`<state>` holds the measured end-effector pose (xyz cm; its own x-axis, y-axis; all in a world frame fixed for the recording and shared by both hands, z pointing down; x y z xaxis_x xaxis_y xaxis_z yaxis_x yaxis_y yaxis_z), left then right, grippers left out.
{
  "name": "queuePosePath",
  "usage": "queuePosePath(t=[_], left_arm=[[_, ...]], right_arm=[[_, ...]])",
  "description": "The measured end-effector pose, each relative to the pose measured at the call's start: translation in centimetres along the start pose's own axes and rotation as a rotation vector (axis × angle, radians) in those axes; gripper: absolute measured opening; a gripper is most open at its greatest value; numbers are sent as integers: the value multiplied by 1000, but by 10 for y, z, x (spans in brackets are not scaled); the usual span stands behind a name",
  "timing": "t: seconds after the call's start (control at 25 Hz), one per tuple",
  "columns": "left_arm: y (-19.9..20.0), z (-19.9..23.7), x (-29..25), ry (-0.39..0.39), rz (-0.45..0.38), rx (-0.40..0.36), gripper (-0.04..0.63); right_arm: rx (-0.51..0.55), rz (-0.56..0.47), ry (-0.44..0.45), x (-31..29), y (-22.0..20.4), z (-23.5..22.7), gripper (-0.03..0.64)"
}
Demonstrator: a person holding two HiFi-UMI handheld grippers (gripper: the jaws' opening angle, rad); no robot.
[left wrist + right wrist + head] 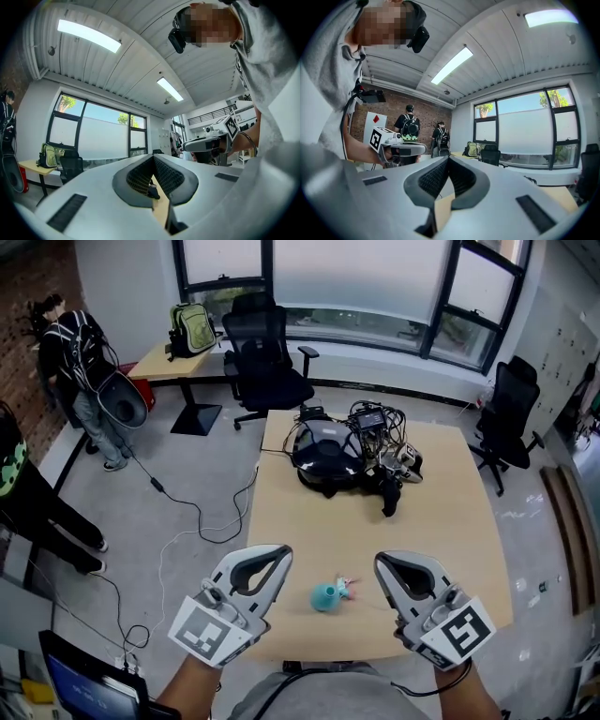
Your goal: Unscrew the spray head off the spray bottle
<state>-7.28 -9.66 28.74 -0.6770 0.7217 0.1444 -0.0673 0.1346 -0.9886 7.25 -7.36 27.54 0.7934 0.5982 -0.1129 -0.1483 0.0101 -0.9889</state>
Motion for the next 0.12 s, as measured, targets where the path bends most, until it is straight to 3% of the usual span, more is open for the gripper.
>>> queuePosePath(t=[0.12], left_arm=[[2,1,0,1,5,9,5]], right_arm=[[-6,-1,-3,-1,0,1,8]])
Point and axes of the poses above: the fingertips, and each gripper's own axes: x backward along the fingers, z to its left, y out of its top, the point moved 2 cm from there along x, backward along the fingers, and after that the axes turned 8 degrees about y, right-handed, at the moved point
